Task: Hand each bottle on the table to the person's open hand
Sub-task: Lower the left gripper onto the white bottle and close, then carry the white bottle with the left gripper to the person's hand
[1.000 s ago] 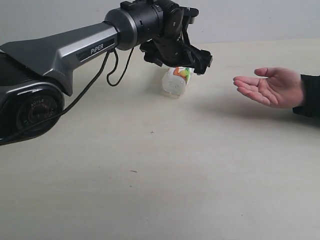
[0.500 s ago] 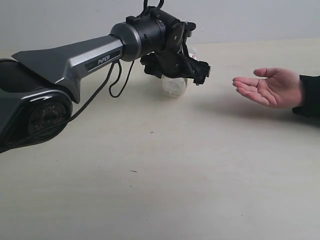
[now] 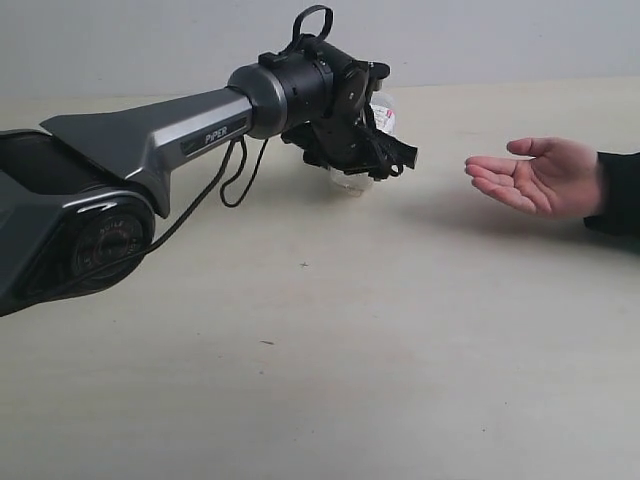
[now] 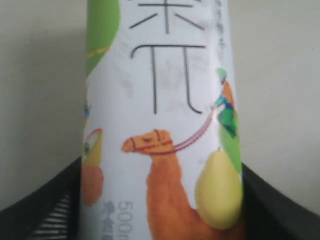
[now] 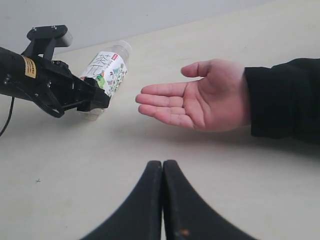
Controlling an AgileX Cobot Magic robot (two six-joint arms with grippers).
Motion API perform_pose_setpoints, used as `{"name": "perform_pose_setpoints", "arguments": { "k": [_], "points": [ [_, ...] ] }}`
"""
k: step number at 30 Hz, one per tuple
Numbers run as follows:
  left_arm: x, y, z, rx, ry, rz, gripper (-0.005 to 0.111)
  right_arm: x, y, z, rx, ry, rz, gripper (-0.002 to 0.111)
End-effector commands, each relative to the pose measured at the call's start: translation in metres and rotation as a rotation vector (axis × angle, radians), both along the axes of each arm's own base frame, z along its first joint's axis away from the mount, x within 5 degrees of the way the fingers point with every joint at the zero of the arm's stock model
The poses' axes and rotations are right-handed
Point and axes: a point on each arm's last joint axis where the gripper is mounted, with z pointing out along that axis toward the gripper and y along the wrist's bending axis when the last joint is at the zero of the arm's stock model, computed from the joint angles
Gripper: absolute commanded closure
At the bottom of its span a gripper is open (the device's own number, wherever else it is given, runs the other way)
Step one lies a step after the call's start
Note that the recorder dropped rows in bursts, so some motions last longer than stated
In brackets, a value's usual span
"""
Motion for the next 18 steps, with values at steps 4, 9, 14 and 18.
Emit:
{"name": "perform_pose_setpoints", "arguments": {
  "k": [4,9,14,18],
  "points": [
    [0.002,0.000,0.005,-0.007,-0.020,0.004,0.107,-0.001,-0.001,0.000,0.002,-0.007,-0.006,0.108],
    [-0.001,-0.004,0.012,0.003,-0.041,-0.011,0.107,-0.001,-0.001,0.000,0.002,-0.005,-0.005,0.108],
    [-0.015,-0.020,0.022,0.106,-0.154,-0.040,0.107,-0.001,-0.001,0.000,0.002,-0.005,-0.005,0.108],
    [-0.027,-0.031,0.028,0.116,-0.171,-0.057,0.107,-0.001,-0.001,0.000,0.002,-0.005,-0.005,0.108]
  ]
}}
